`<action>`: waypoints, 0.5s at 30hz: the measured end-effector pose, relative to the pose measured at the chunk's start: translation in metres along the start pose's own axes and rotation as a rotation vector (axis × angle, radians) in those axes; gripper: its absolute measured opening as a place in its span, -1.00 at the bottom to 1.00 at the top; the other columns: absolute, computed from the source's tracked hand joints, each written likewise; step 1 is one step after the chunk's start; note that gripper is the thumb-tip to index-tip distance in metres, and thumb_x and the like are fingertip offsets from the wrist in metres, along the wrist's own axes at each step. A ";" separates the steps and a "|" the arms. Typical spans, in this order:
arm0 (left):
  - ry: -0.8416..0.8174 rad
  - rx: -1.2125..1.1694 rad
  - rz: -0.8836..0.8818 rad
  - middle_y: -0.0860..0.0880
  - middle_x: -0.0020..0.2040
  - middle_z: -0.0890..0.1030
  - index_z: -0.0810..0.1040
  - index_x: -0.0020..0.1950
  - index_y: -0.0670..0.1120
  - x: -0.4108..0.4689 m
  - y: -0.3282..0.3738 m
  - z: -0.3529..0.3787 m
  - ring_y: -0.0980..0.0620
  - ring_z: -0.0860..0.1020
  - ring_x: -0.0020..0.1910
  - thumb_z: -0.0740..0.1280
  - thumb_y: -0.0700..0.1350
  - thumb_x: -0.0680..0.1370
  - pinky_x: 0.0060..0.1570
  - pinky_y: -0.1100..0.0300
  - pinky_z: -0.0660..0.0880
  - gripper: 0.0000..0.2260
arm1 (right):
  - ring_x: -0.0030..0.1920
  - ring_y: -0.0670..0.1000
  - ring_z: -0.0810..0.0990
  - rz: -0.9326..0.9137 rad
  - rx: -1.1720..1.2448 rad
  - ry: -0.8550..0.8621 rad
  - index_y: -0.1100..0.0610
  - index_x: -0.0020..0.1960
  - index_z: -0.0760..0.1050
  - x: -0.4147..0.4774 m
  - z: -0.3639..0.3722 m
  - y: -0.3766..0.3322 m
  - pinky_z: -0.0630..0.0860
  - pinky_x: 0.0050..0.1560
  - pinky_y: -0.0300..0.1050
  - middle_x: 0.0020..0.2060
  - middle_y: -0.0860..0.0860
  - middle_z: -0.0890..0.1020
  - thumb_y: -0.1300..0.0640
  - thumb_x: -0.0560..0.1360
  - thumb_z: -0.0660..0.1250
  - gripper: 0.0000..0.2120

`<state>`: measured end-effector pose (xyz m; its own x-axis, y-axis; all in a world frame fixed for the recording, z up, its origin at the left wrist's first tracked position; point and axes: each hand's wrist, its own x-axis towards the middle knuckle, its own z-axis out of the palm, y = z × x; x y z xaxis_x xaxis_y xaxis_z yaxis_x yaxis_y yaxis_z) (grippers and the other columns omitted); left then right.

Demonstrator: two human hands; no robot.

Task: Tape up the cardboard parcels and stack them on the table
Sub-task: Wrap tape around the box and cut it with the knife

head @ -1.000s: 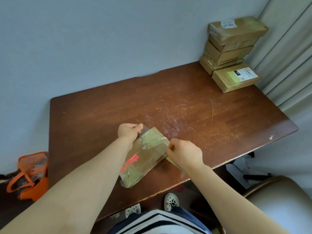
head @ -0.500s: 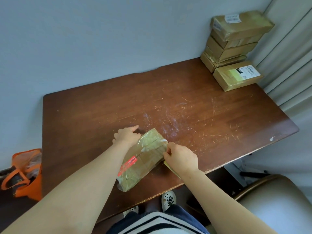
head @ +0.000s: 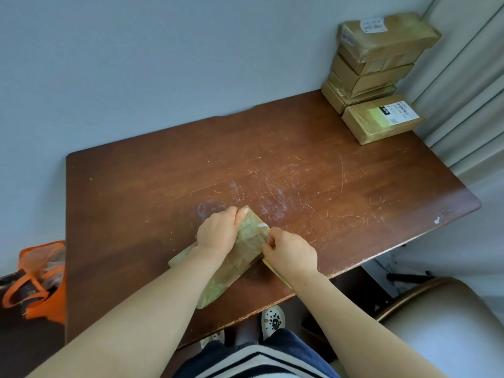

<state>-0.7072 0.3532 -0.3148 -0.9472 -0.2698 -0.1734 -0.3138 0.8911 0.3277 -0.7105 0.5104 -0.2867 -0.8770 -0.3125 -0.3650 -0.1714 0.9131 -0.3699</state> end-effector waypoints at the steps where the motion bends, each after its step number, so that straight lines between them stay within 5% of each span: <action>1: -0.030 0.059 -0.015 -0.06 -0.12 0.61 0.48 0.10 -0.10 0.001 0.002 0.001 -0.15 0.59 -0.14 -0.09 0.18 0.64 -0.32 0.07 0.44 -0.53 | -0.29 0.04 0.45 0.001 0.004 0.003 0.02 -0.15 0.33 0.000 0.000 0.000 0.30 -0.38 -0.19 -0.34 -0.07 0.46 0.09 0.53 0.16 -0.92; 3: -0.126 0.114 -0.052 -0.09 0.23 0.54 0.37 0.31 -0.08 0.002 0.002 0.003 -0.16 0.53 0.13 -0.16 0.23 0.61 -0.06 0.01 0.47 -0.46 | -0.29 0.04 0.45 0.013 0.017 0.009 0.03 -0.15 0.33 -0.001 0.001 0.001 0.28 -0.40 -0.19 -0.35 -0.07 0.45 0.08 0.52 0.17 -0.92; 4: -0.145 0.143 -0.037 -0.11 0.46 0.33 0.20 0.48 -0.09 0.000 0.002 0.005 -0.15 0.36 0.37 -0.20 0.26 0.59 0.23 -0.06 0.37 -0.38 | -0.29 0.04 0.45 0.019 0.021 0.011 0.03 -0.16 0.33 -0.001 0.001 0.001 0.26 -0.41 -0.20 -0.36 -0.08 0.45 0.08 0.52 0.17 -0.91; 5: -0.094 0.191 0.031 -0.10 0.57 0.01 -0.04 0.56 -0.08 -0.005 0.001 0.007 -0.12 0.06 0.53 -0.25 0.27 0.58 0.46 -0.07 0.04 -0.35 | -0.30 0.04 0.44 0.021 0.026 0.012 0.02 -0.16 0.33 -0.001 0.001 0.001 0.26 -0.42 -0.20 -0.36 -0.08 0.44 0.08 0.52 0.17 -0.90; 7: 0.033 0.270 0.248 -0.06 0.54 -0.28 -0.29 0.53 -0.05 -0.019 0.001 0.012 -0.04 -0.32 0.51 -0.31 0.22 0.60 0.42 0.00 -0.44 -0.42 | -0.32 0.02 0.42 0.017 0.035 0.025 0.01 -0.18 0.31 0.000 0.002 0.001 0.25 -0.43 -0.20 -0.38 -0.09 0.42 0.06 0.53 0.16 -0.88; 15: -0.079 0.217 0.448 0.10 0.47 -0.37 -0.31 0.51 0.02 -0.033 0.001 0.015 0.13 -0.42 0.45 -0.21 0.10 0.65 0.37 0.15 -0.50 -0.52 | -0.38 -0.01 0.41 0.040 -0.001 -0.008 0.11 -0.03 0.30 -0.001 0.004 -0.002 0.24 -0.45 -0.15 -0.37 -0.08 0.43 0.00 0.64 0.01 -0.79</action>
<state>-0.6751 0.3680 -0.3227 -0.9751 0.1777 -0.1325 0.1515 0.9706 0.1869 -0.7080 0.5077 -0.2889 -0.8794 -0.2777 -0.3867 -0.1366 0.9253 -0.3538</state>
